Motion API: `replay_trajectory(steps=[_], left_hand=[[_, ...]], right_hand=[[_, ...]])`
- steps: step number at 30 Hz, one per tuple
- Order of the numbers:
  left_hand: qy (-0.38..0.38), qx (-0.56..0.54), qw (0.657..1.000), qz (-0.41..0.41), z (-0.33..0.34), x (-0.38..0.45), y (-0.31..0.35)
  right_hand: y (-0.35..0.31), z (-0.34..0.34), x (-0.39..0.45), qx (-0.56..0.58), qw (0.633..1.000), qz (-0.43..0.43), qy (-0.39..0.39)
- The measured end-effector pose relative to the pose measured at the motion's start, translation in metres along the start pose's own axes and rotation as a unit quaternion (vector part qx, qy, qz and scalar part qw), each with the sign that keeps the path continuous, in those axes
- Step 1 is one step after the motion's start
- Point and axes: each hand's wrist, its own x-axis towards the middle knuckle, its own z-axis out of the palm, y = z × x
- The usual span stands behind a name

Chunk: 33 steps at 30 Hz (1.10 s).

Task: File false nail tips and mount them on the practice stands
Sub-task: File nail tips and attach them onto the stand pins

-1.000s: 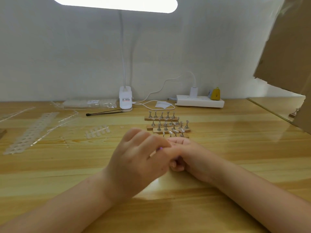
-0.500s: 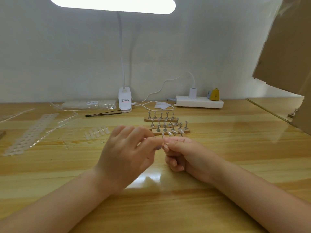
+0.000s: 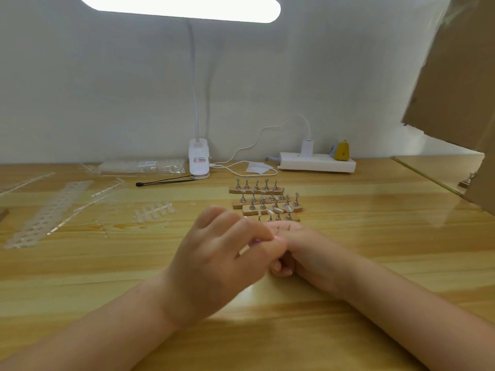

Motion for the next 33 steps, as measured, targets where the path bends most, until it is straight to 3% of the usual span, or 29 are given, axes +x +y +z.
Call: replay_trajectory(steps=[4, 9, 14, 18, 25, 30, 33], left_hand=[[-0.034, 0.047, 0.997, -0.049, -0.006, -0.004, -0.020], [0.011, -0.001, 1.000, 0.006, 0.000, 0.002, 0.003], [-0.026, 0.059, 0.997, -0.031, -0.005, -0.004, -0.018], [0.012, 0.015, 1.000, -0.018, -0.002, 0.000, -0.004], [-0.026, 0.054, 0.997, -0.041, -0.005, -0.005, -0.018], [-0.010, -0.001, 1.000, -0.002, -0.002, 0.002, 0.006], [-0.039, 0.036, 0.998, -0.035, -0.003, -0.002, -0.009]], right_hand=[[0.000, -0.001, 0.001, 0.026, 0.999, 0.012, 0.034], [0.001, -0.001, 0.000, -0.006, 1.000, 0.009, 0.005], [0.000, 0.001, 0.000, 0.010, 0.999, 0.006, 0.040], [0.000, 0.002, 0.000, 0.006, 0.999, 0.000, 0.044], [0.000, 0.004, 0.001, 0.016, 0.997, 0.007, 0.070], [-0.001, 0.005, 0.000, -0.018, 0.999, 0.004, 0.042], [0.001, 0.004, 0.002, 0.009, 0.997, 0.005, 0.072]])
